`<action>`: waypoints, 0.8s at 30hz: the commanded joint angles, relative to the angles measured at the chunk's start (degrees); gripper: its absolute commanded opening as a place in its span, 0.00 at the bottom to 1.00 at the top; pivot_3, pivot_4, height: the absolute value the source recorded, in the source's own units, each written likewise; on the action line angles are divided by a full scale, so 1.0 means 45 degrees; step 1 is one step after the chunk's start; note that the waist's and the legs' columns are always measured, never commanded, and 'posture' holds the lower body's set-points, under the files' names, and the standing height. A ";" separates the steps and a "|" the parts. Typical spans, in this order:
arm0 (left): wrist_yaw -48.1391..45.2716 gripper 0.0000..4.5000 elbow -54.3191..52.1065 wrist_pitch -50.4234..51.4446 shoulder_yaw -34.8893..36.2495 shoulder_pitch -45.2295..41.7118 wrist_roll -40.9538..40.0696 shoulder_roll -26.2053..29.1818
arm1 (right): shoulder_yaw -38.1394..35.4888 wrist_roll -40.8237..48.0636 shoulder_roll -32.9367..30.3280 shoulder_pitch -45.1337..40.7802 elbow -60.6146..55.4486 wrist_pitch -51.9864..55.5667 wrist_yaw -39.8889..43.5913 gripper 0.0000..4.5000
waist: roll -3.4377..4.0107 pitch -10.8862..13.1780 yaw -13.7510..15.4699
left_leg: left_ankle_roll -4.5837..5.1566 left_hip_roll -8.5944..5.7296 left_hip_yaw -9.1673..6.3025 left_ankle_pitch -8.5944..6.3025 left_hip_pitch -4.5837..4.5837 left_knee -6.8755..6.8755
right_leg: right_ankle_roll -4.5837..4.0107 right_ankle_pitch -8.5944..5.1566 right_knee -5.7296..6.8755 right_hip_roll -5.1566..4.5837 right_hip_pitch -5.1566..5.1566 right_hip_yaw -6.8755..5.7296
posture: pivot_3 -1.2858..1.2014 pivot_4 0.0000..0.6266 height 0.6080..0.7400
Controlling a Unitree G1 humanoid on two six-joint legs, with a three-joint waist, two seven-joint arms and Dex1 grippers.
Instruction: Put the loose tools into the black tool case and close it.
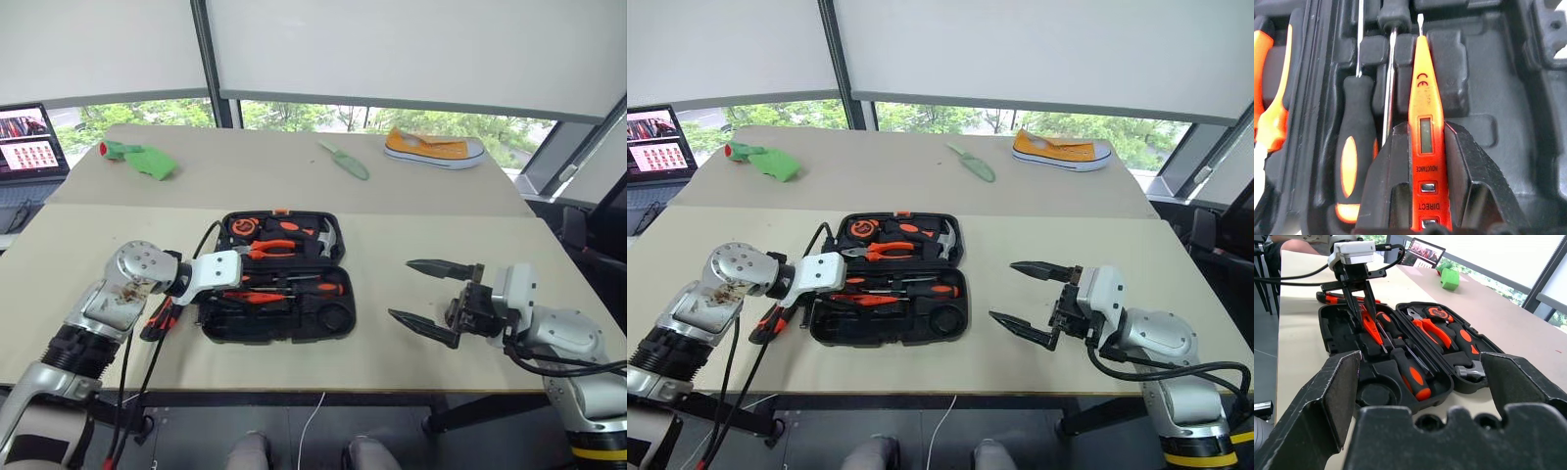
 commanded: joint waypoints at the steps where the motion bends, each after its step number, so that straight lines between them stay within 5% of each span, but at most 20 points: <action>1: -0.0229 0.10 0.0293 -0.0490 -0.0328 -0.0095 0.0636 0.0247 | -0.0147 0.0022 0.0035 -0.0002 -0.0405 -0.0180 -0.0088 1.00 | 0.0000 0.0000 0.0000 | 0.0001 0.0000 0.0000 0.0000 0.0001 0.0001 | -0.0001 0.0000 0.0003 0.0000 0.0000 0.0001 | 0.52 0.24 1.00; 15: -0.0329 0.10 0.0459 -0.0499 -0.0287 0.0211 0.0593 -0.0164 | -0.0117 0.0114 -0.0045 -0.0082 -0.0195 -0.0109 0.0198 1.00 | 0.0025 -0.0014 -0.0084 | 0.0004 0.0001 -0.0002 0.0002 0.0029 -0.0002 | -0.0002 0.0000 0.0013 0.0005 0.0018 0.0008 | 0.52 0.24 1.00; 21: -0.0751 0.63 0.1418 -0.1920 0.0980 -0.0016 -0.0667 -0.0178 | -0.0064 0.0167 -0.0064 0.0003 -0.0192 -0.0027 0.0337 1.00 | 0.0033 -0.0015 -0.0063 | 0.0004 0.0000 -0.0001 0.0002 0.0036 0.0004 | 0.0000 -0.0001 0.0012 0.0002 0.0030 0.0007 | 0.52 0.24 1.00; 24: -0.1456 0.76 0.2158 -0.2277 0.2108 -0.0559 -0.2069 -0.0152 | -0.0083 0.0229 -0.0130 0.0077 -0.0214 0.0101 0.0397 1.00 | 0.0031 -0.0012 -0.0043 | 0.0005 0.0002 -0.0004 0.0003 0.0025 0.0004 | -0.0011 0.0005 0.0019 0.0005 0.0015 0.0007 | 0.52 0.24 1.00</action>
